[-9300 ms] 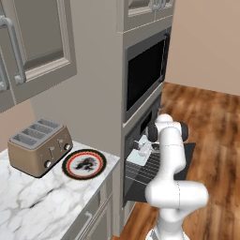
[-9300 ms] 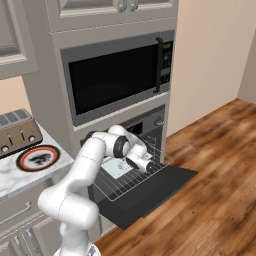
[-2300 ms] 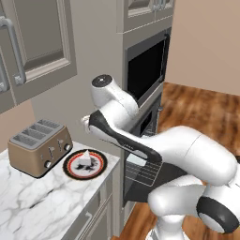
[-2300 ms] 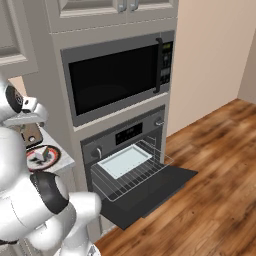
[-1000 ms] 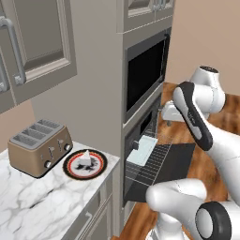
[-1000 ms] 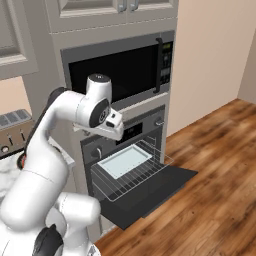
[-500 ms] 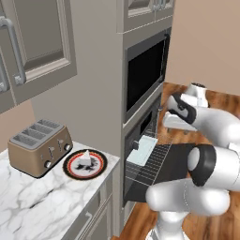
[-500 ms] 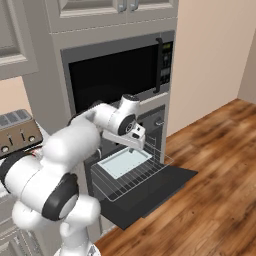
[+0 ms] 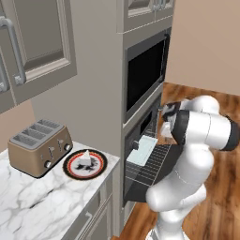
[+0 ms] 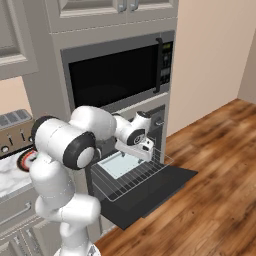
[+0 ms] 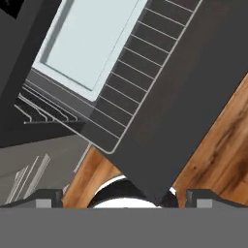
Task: Take the baked cake out of the oven and place it on the plate for cooling. Then close the oven door.
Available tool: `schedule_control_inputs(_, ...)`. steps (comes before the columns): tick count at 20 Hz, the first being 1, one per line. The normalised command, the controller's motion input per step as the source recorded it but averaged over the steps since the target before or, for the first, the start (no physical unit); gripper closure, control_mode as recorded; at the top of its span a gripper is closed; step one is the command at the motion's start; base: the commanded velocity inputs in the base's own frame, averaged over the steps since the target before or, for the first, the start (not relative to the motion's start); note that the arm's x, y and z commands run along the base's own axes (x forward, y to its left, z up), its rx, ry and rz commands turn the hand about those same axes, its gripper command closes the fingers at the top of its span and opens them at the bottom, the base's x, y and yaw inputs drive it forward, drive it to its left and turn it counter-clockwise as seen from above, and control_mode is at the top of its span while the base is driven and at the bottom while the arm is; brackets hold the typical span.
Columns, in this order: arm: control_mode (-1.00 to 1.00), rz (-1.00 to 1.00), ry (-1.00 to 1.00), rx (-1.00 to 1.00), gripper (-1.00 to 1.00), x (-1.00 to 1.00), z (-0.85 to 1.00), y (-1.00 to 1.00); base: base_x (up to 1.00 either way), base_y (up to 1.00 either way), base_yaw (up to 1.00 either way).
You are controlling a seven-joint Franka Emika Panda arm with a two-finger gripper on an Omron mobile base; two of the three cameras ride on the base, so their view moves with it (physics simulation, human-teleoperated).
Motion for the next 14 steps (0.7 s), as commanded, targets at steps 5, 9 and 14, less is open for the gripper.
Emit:
schedule_control_inputs(5,-1.00,0.00,0.00,0.09,-1.00,0.37,-0.76,-0.27,0.00,0.00,0.00)
schedule_control_inputs(9,-1.00,0.00,0.00,0.08,-1.00,0.38,-0.64,-0.14,0.00,0.00,0.00)
schedule_control_inputs(14,-1.00,0.00,0.00,0.05,-1.00,0.44,-0.58,0.00,0.00,0.00,0.00)
